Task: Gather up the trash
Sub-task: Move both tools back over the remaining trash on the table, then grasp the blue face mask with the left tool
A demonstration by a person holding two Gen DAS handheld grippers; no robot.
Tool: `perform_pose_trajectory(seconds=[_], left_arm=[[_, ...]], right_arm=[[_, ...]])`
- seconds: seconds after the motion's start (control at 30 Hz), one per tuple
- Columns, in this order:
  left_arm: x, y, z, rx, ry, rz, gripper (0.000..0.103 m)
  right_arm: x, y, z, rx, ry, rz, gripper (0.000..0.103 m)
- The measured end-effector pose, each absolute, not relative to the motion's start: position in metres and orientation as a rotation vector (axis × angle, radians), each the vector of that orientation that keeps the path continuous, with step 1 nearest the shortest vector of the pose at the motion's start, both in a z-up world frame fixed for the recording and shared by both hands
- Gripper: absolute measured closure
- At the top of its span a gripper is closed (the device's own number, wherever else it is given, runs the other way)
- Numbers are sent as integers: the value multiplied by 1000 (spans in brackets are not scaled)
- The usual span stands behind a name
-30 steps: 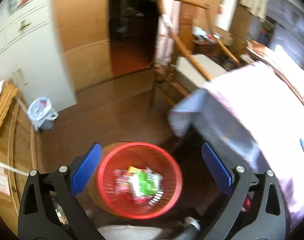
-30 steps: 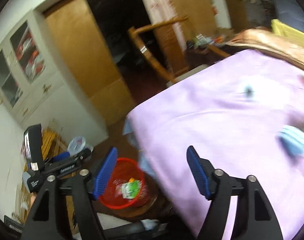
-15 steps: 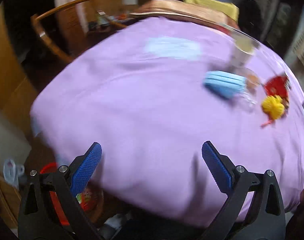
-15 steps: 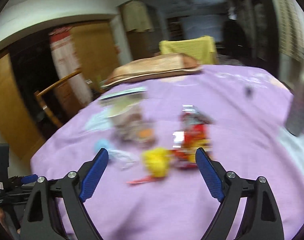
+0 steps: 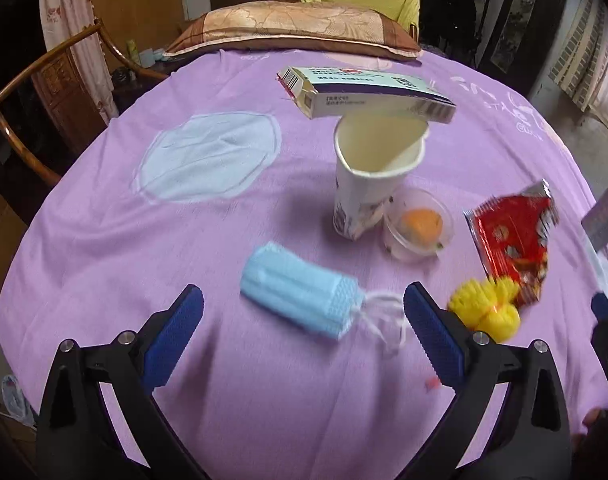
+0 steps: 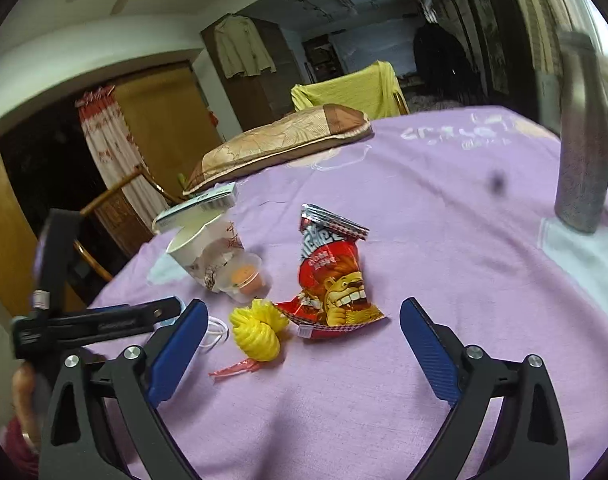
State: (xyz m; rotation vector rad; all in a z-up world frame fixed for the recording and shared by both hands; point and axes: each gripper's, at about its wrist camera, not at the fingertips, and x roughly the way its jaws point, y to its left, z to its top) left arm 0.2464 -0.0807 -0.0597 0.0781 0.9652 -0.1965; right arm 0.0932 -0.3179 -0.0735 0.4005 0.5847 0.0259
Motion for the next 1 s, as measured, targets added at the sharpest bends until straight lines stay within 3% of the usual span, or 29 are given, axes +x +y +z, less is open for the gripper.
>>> perform_pose_trajectory(seconds=[0.43,1.0], left_arm=[[225,19,-47,74,954,25,7],[263,-14,-85,14,1018,-55,7]], right_arm=[[92,-321,-76,439,587,42,7],[94,-323,-79,457,610,50,7]])
